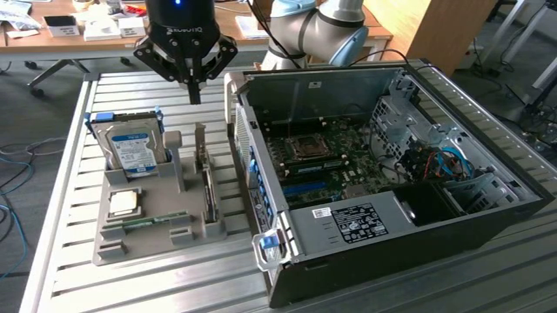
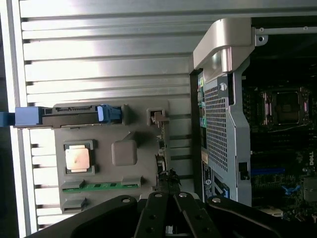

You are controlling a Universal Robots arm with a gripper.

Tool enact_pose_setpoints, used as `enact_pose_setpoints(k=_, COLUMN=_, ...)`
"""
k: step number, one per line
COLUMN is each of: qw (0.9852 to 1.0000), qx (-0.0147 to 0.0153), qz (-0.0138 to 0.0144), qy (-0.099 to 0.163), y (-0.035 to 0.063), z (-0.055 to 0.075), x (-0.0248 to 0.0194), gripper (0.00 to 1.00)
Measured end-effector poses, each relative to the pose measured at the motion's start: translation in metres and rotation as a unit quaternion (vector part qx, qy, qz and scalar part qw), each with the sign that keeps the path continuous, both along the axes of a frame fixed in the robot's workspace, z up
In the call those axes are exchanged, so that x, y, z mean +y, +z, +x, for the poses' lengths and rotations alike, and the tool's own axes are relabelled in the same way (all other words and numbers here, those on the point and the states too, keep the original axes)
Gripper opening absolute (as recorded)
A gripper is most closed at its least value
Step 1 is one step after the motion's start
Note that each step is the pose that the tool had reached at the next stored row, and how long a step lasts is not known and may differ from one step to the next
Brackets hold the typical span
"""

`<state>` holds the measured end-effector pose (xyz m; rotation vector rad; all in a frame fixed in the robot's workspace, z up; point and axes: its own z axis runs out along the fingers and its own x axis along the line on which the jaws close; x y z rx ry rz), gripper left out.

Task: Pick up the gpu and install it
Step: 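Reach for the gpu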

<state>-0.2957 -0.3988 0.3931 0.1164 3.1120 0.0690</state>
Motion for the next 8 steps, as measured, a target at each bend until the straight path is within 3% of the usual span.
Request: enact_pose_setpoints(k=8, qw=1.0, qx=0.0, qz=0.0, qy=0.0, y=0.0, z=-0.0012, x=0.0, gripper=0.11)
